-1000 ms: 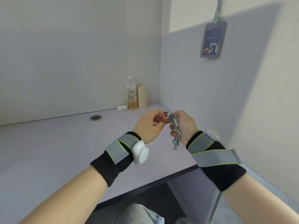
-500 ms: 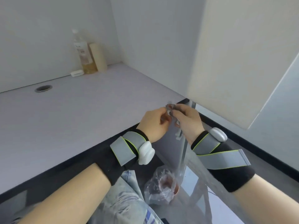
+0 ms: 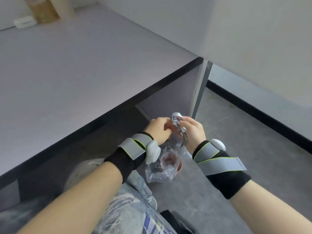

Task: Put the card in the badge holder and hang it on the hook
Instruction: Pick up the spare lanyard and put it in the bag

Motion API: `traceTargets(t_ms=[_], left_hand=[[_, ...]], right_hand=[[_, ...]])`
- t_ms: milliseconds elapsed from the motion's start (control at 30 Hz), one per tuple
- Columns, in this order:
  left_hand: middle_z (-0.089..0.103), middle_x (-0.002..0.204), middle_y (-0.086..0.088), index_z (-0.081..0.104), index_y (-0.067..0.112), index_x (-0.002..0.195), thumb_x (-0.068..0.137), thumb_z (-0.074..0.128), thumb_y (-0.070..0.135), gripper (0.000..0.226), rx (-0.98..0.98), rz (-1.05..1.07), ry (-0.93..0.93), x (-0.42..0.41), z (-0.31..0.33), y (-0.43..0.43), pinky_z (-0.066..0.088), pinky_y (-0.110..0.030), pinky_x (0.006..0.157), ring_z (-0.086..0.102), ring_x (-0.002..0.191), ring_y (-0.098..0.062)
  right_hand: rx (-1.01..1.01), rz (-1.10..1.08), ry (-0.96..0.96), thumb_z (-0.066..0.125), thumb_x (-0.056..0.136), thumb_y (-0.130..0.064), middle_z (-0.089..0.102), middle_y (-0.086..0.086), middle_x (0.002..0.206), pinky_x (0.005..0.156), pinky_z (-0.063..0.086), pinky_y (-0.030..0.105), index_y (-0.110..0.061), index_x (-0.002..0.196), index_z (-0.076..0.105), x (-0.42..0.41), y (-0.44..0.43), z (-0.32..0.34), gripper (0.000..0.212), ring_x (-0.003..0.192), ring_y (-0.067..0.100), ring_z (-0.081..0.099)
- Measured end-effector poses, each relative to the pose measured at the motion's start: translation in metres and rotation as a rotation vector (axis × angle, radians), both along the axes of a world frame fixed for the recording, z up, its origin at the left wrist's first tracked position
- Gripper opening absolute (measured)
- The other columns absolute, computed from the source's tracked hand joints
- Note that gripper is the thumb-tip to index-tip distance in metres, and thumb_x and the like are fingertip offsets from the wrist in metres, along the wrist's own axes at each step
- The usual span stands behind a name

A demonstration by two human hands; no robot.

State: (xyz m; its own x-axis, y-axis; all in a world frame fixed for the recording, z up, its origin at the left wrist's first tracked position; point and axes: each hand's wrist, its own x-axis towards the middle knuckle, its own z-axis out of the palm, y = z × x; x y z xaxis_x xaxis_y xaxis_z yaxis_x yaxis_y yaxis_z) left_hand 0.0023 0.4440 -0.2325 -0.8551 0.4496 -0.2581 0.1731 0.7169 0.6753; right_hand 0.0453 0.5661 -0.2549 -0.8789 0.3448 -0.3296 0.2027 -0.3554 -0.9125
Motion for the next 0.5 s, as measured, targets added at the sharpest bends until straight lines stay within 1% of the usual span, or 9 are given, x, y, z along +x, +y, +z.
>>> traceTargets(t_ms=[33,67,133,200,300,400,467,500], left_hand=[[0.073,0.085,-0.008,0.066,0.023,0.084,0.083,0.050,0.013,0.019,-0.018,-0.002,-0.024,-0.008,-0.013,0.001,0.054,-0.037,0.084,0.068,0.085,-0.028],[0.073,0.087,-0.009,0.066,0.022,0.086,0.082,0.049,0.012,0.020,-0.039,0.001,-0.041,-0.014,-0.022,0.001,0.054,-0.038,0.084,0.068,0.086,-0.029],[0.073,0.088,-0.010,0.067,0.018,0.089,0.081,0.047,0.010,0.023,-0.063,0.014,-0.072,-0.025,-0.040,0.001,0.054,-0.038,0.085,0.067,0.088,-0.030],[0.073,0.089,-0.009,0.065,0.019,0.087,0.080,0.045,0.007,0.024,-0.089,0.031,-0.113,-0.036,-0.057,0.001,0.054,-0.038,0.085,0.067,0.089,-0.029],[0.072,0.096,-0.005,0.062,0.027,0.086,0.081,0.044,0.005,0.029,-0.097,0.064,-0.155,-0.047,-0.083,-0.003,0.052,-0.035,0.089,0.067,0.091,-0.025],[0.071,0.102,-0.004,0.062,0.025,0.091,0.082,0.043,0.002,0.031,-0.069,0.122,-0.173,-0.052,-0.098,-0.011,0.050,-0.034,0.092,0.066,0.097,-0.025],[0.071,0.103,-0.004,0.063,0.023,0.091,0.083,0.042,0.000,0.032,-0.046,0.153,-0.195,-0.056,-0.109,-0.016,0.050,-0.034,0.091,0.066,0.097,-0.025],[0.070,0.103,-0.003,0.063,0.023,0.092,0.083,0.042,0.001,0.032,-0.040,0.167,-0.208,-0.058,-0.115,-0.018,0.050,-0.034,0.090,0.066,0.096,-0.025]], right_hand=[[-0.034,-0.014,-0.044,0.049,0.084,0.005,0.059,0.013,0.068,0.063,0.047,0.032,-0.006,0.080,0.067,-0.007,-0.001,-0.016,0.021,0.063,0.026,0.056],[-0.061,-0.028,-0.085,0.049,0.084,0.004,0.059,0.013,0.068,0.061,0.044,0.032,-0.007,0.081,0.067,-0.013,-0.001,-0.027,0.021,0.061,0.026,0.055],[-0.108,-0.041,-0.151,0.049,0.085,0.003,0.058,0.012,0.067,0.053,0.040,0.026,-0.008,0.082,0.066,-0.024,-0.002,-0.048,0.020,0.055,0.023,0.052],[-0.151,-0.053,-0.207,0.050,0.085,0.002,0.057,0.013,0.068,0.050,0.040,0.025,-0.008,0.083,0.065,-0.036,-0.004,-0.071,0.018,0.056,0.025,0.050],[-0.221,-0.089,-0.295,0.053,0.085,0.002,0.058,0.016,0.075,0.057,0.043,0.032,-0.009,0.084,0.064,-0.049,-0.007,-0.105,0.015,0.062,0.027,0.051],[-0.258,-0.123,-0.401,0.057,0.083,0.000,0.061,0.012,0.073,0.056,0.048,0.029,-0.010,0.085,0.064,-0.059,-0.009,-0.144,0.012,0.060,0.025,0.053],[-0.265,-0.067,-0.518,0.061,0.080,-0.007,0.062,0.011,0.073,0.067,0.051,0.035,-0.010,0.091,0.065,-0.062,-0.010,-0.173,0.012,0.063,0.025,0.057],[-0.281,-0.021,-0.588,0.062,0.080,-0.010,0.062,0.011,0.074,0.067,0.050,0.036,-0.009,0.095,0.064,-0.063,-0.010,-0.187,0.015,0.063,0.024,0.057]])
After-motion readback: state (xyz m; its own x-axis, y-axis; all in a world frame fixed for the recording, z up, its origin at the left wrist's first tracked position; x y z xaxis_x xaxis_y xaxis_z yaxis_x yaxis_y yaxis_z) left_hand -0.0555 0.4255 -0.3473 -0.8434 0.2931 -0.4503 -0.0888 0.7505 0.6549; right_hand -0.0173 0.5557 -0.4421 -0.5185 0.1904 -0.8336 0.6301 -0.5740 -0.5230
